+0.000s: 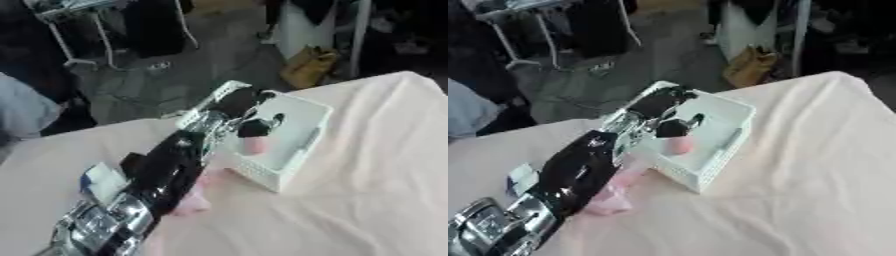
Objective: Pick up objects on the table and place them in the box.
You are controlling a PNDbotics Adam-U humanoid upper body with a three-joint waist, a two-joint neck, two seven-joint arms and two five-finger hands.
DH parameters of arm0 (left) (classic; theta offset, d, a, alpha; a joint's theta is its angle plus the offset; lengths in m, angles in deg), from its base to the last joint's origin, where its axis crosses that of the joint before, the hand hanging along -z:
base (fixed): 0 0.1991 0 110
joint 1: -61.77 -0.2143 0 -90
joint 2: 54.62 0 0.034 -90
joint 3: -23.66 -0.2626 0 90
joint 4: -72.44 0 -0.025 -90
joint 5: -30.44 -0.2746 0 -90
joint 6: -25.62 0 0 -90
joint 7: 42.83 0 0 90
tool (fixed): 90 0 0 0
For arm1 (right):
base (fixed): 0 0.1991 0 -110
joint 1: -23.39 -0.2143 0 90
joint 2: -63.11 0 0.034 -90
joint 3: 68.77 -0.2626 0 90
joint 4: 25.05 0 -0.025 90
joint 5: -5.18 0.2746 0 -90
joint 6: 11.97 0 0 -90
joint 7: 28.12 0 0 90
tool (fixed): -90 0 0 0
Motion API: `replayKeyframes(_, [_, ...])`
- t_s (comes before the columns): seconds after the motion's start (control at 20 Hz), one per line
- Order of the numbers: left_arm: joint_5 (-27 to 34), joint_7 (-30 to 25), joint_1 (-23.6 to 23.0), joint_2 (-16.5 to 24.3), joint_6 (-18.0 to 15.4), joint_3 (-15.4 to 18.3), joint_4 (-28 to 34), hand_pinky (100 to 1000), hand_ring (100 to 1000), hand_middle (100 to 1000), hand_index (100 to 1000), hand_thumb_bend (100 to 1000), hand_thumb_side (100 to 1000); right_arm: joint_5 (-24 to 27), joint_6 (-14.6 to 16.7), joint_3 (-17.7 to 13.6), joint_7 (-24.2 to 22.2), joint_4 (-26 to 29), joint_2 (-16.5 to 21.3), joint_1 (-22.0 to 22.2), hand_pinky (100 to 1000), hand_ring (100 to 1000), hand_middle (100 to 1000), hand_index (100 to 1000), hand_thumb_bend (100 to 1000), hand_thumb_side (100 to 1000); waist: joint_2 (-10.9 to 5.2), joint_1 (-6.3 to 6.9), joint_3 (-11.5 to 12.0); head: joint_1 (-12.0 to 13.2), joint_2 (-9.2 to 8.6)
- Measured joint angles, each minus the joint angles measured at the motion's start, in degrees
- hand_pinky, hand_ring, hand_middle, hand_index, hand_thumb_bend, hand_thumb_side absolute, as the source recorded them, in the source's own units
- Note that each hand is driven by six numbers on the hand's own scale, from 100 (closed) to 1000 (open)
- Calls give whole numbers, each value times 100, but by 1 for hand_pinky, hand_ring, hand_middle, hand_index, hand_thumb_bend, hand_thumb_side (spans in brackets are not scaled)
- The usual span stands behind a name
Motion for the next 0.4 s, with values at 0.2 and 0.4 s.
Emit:
replayKeyframes(0.2, [469,-112,66,447,124,-262,997,1000,1000,1000,1000,349,1000,-1,-6,-3,-1,0,59,128,850,931,839,839,100,744,-3,74,182,-51,151])
replayKeyframes(0.4, [1184,-394,-225,1303,491,-544,2769,874,983,1000,1000,239,1000,-10,-16,-36,19,0,177,245,850,931,839,839,100,744,-7,77,334,-51,300])
